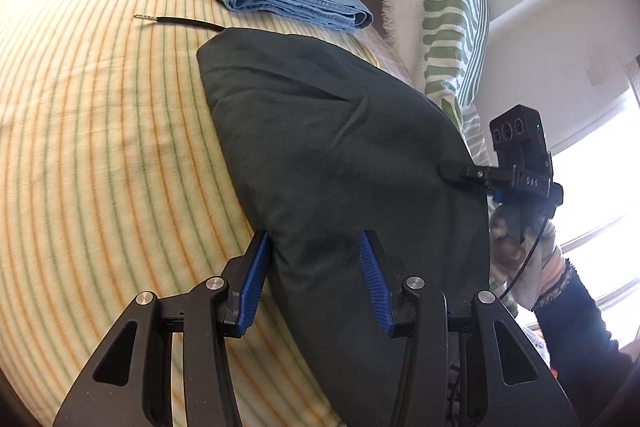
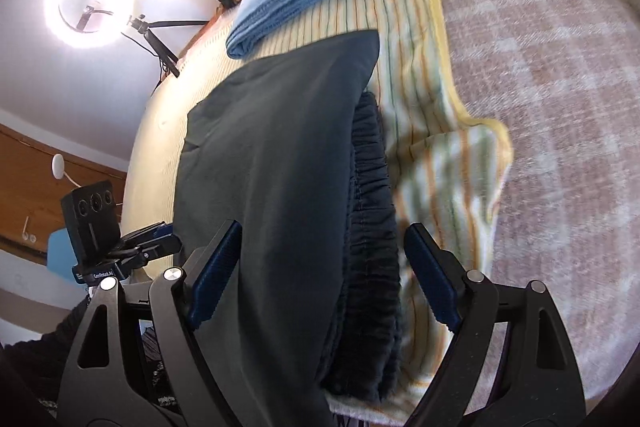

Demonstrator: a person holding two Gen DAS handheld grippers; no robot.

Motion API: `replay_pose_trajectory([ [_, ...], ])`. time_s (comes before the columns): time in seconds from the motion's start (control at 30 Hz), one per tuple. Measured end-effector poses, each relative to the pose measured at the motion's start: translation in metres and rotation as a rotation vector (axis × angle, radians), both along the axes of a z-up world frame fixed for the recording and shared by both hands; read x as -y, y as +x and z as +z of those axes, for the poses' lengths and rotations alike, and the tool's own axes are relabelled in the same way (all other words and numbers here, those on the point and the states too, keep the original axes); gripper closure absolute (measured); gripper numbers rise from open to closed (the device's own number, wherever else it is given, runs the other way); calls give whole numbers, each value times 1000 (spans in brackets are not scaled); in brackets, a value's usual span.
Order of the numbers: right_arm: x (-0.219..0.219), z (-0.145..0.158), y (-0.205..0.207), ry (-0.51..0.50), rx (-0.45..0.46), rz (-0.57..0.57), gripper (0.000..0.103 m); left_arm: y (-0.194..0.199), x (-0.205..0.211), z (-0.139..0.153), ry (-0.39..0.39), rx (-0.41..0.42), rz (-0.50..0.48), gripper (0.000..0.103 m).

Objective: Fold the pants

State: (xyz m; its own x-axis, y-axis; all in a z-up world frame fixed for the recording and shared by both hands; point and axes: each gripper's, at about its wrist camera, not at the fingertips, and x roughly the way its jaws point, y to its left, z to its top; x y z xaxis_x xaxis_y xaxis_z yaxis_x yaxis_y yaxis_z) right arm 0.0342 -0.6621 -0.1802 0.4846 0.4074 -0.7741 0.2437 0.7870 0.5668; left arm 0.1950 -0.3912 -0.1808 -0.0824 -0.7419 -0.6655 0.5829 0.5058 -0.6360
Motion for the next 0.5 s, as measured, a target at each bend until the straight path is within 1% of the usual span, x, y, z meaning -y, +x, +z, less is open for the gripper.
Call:
replay_pose_trajectory([
  [0.03, -2, 0, 0, -6, 12, 2, 19, 1, 2, -1, -1, -4, 3, 58],
  [0.07, -6, 2, 2, -19, 14, 10, 28, 2, 2, -2, -4, -9, 5, 58],
  [0.13, -10, 7, 1, -68, 15, 20, 33, 4, 4, -3, -12, -12, 2, 58],
  [0.2, -11, 12, -1, -99, 14, 29, 45, 3, 4, -3, -18, -9, -2, 58],
  [0.27, -11, 17, -2, -118, 17, 34, 51, 2, 6, -1, -19, 4, -9, 60],
  [0.3, -12, 20, -2, -124, 24, 40, 52, 1, 8, -1, -20, 9, -12, 60],
  [0.37, -14, 20, -2, -144, 29, 60, 52, 0, 11, 0, -19, 17, -17, 60],
  [0.4, -13, 19, -1, -138, 25, 62, 48, 1, 12, -1, -17, 18, -15, 60],
  [0.43, -10, 14, 0, -107, 8, 48, 44, 2, 13, -2, -10, 13, -7, 56],
  [0.47, -7, 8, 2, -68, -6, 31, 36, 4, 13, -4, -19, -4, -1, 53],
  [0.5, -4, 3, 2, -46, -8, 16, 35, 6, 15, -4, -34, -24, 5, 48],
])
